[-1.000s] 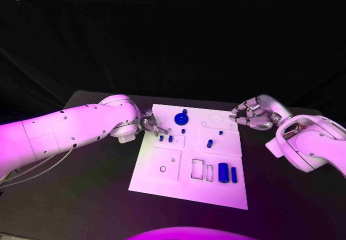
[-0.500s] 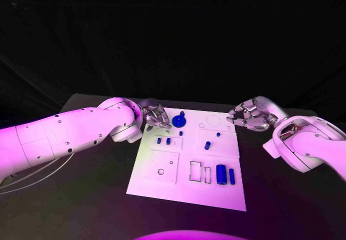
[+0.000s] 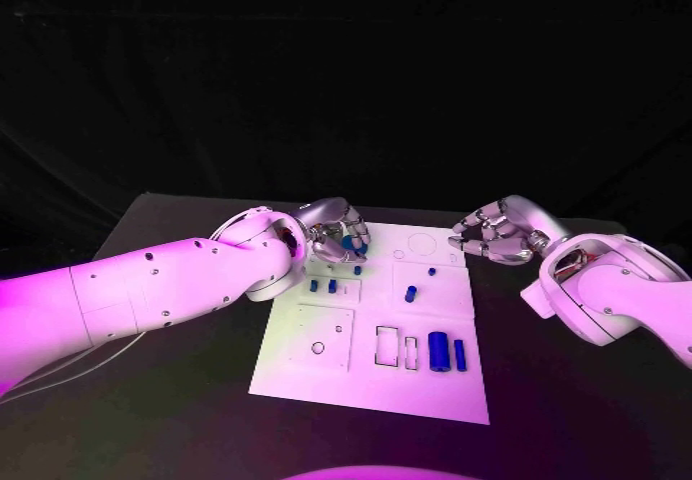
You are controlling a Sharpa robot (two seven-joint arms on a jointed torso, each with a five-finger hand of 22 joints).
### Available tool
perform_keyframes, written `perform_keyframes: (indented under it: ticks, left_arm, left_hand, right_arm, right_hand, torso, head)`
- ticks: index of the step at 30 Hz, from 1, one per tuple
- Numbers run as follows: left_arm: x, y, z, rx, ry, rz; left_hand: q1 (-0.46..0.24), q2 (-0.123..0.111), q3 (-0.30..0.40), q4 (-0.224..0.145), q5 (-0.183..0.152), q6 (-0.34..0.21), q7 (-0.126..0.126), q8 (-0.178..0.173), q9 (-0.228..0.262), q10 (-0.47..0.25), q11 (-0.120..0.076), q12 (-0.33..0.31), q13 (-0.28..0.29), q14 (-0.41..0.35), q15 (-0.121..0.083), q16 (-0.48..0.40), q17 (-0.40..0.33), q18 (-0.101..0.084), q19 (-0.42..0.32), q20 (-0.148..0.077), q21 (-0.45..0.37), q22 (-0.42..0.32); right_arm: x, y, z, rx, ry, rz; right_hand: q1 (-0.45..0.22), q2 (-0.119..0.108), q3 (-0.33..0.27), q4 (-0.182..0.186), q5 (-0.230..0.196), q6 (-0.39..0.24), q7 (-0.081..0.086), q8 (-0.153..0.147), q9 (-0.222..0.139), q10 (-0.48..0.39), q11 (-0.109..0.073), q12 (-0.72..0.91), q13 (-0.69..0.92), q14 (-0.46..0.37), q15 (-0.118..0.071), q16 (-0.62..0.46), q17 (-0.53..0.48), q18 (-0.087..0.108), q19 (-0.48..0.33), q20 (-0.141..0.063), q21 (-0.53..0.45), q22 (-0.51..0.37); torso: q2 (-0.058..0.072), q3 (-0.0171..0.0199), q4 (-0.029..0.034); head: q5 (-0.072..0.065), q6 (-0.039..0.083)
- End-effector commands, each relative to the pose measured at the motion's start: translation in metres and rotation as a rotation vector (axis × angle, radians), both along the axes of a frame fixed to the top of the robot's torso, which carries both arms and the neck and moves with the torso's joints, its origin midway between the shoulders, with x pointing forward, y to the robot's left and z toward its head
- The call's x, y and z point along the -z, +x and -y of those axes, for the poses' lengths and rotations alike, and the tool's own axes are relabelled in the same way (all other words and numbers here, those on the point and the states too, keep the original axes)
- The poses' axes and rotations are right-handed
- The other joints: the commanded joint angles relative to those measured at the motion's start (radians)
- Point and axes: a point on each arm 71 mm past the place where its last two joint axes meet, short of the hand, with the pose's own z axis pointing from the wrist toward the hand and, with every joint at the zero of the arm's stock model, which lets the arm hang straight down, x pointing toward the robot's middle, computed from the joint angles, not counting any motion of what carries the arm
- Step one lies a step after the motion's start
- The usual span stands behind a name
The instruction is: Assemble the parts on the task board
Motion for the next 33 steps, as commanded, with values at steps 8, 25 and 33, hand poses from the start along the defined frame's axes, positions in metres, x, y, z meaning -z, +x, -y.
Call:
perform_keyframes:
  ticks: [8,25,33]
  left_arm:
    - [0.014,0.001,0.017,0.089,0.274,0.024]
    - [0.022,0.013,0.023,0.072,0.344,-0.001]
    - [0.023,0.017,0.024,0.066,0.346,-0.001]
  left_hand:
    - [-0.004,0.01,-0.001,-0.009,-0.002,0.044,0.0,-0.03,-0.034,0.019,0.002,-0.033,-0.056,0.034,0.001,0.077,0.042,-0.027,0.052,0.001,0.084,0.103]
    - [0.0,0.019,0.012,-0.017,-0.002,0.074,0.004,-0.054,-0.058,0.05,-0.002,-0.053,-0.094,0.059,-0.002,0.145,0.084,-0.038,0.08,-0.002,0.142,0.172]
    - [0.008,0.03,0.034,-0.021,-0.002,0.089,0.004,-0.064,-0.068,0.066,-0.004,-0.062,-0.111,0.068,-0.004,0.172,0.1,-0.042,0.087,-0.003,0.163,0.198]
  right_arm:
    - [0.001,-0.001,-0.002,-0.013,-0.007,0.004]
    - [0.001,-0.001,-0.003,-0.017,-0.006,0.004]
    - [0.001,-0.001,-0.004,-0.02,-0.006,0.003]
  right_hand:
    - [0.0,0.004,0.003,0.001,0.006,-0.005,0.001,0.005,0.0,-0.001,0.0,-0.001,-0.001,0.037,-0.007,-0.005,-0.001,0.008,0.003,-0.004,-0.006,0.058]
    - [0.001,0.003,0.003,0.0,0.007,-0.005,0.001,0.006,0.0,0.0,0.0,0.001,0.0,0.037,-0.007,-0.005,0.0,0.008,0.004,-0.004,-0.005,0.058]
    - [0.001,0.003,0.003,0.0,0.007,-0.005,0.001,0.006,0.0,0.0,0.0,0.001,0.0,0.037,-0.007,-0.005,0.0,0.008,0.004,-0.004,-0.005,0.058]
  torso:
    - [0.001,0.0005,-0.0007]
    - [0.001,0.0007,-0.0001]
    - [0.001,0.0006,-0.0003]
  head:
    - [-0.003,-0.001]
    - [-0.008,-0.002]
    - [-0.009,-0.004]
